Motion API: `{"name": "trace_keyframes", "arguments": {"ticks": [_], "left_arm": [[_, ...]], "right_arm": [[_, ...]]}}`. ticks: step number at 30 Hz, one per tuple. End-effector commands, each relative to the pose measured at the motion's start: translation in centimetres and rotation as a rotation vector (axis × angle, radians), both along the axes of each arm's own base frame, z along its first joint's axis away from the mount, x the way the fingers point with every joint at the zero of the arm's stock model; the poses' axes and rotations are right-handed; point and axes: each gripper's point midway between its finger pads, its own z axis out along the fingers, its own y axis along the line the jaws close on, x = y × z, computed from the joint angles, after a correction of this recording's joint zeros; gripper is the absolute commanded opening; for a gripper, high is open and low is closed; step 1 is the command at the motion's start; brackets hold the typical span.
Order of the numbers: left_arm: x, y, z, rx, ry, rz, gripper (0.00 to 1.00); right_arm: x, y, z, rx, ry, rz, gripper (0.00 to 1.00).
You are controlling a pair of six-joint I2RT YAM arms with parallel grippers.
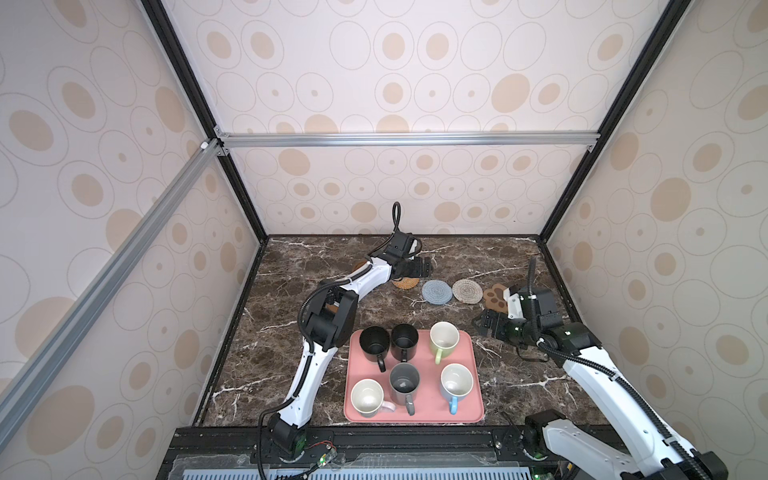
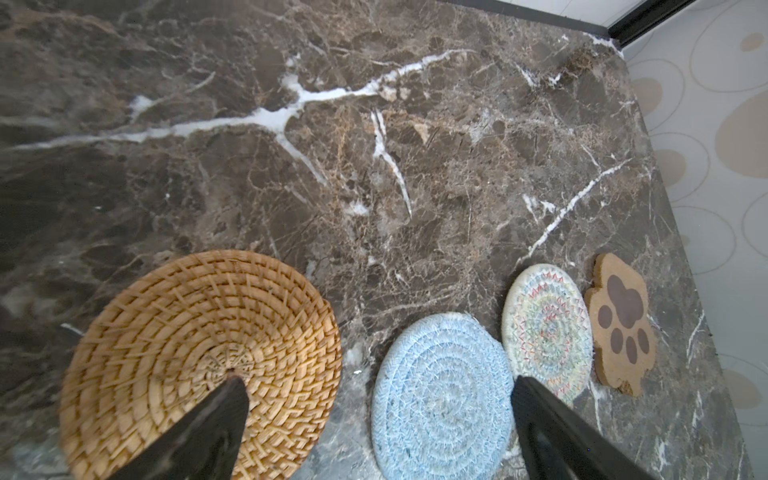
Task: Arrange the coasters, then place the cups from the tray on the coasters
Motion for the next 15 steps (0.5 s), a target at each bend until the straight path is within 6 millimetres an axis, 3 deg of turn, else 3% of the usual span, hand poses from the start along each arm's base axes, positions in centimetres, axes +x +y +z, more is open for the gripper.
{"name": "trace_keyframes", "arguments": {"ticks": [1, 5, 11, 15], "left_arm": [[0.4, 0.7, 2.7, 0.022, -0.046, 0.018, 1.0], [-0.1, 1.6, 6.1, 0.016, -0.109, 0.039, 1.0], [-1.5, 5.4, 9.4, 0.048, -0.171, 0.143, 1.0], [-3.6, 8.6, 11.6, 0.063, -0.236, 0.212, 1.0]], "right_arm": [[-0.6, -0.1, -0.3, -0.014, 0.01, 0.007, 1.0], [-0.4, 0.0, -0.2, -0.016, 0.009, 0.012, 1.0], [0.7, 0.2, 0.6, -0.032, -0.017, 0.037, 1.0], [2.3, 0.6, 1.4, -0.055, -0.022, 0.065, 1.0]]}}
